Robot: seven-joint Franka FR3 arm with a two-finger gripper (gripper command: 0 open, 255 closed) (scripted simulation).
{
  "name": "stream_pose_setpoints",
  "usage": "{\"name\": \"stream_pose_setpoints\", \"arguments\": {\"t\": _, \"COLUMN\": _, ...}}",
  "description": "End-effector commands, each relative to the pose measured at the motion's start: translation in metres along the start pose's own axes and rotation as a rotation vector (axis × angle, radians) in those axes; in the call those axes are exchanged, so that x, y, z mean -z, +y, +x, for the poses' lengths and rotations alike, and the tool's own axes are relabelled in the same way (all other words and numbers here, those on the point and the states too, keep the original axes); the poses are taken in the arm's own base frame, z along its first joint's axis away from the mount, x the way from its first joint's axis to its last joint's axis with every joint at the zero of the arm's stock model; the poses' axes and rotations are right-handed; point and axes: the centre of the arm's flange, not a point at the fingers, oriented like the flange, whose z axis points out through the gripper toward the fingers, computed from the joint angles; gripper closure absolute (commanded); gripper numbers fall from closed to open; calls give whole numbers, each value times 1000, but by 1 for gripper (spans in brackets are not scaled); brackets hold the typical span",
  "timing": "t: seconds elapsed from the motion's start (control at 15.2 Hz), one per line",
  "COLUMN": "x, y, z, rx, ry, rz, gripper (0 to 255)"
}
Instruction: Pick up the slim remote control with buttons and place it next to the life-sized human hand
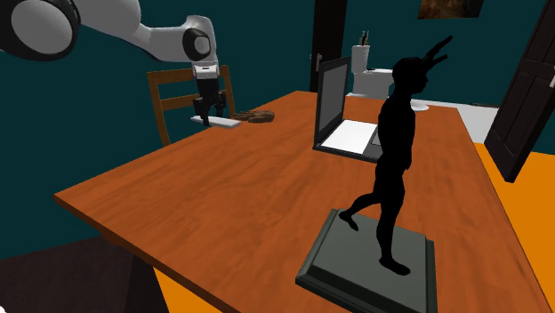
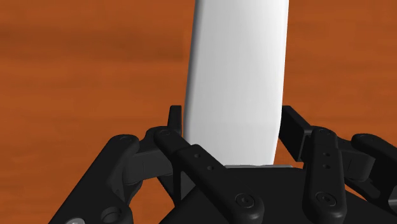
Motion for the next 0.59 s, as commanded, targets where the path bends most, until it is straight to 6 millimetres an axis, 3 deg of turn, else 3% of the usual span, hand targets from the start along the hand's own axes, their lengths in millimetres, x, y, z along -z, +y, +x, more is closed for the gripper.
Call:
{"name": "stream_pose_setpoints", "arguments": {"t": 0.0, "x": -10, "y": -1, "z": -1, "rx": 0, "ry": 0, "rz": 1, "gripper": 255}}
{"name": "stream_pose_setpoints", "arguments": {"t": 0.4, "x": -42, "y": 0, "z": -1, "rx": 0, "ry": 0, "rz": 1, "gripper": 255}}
{"name": "stream_pose_setpoints", "arguments": {"t": 0.53, "x": -42, "y": 0, "z": -1, "rx": 0, "ry": 0, "rz": 1, "gripper": 255}}
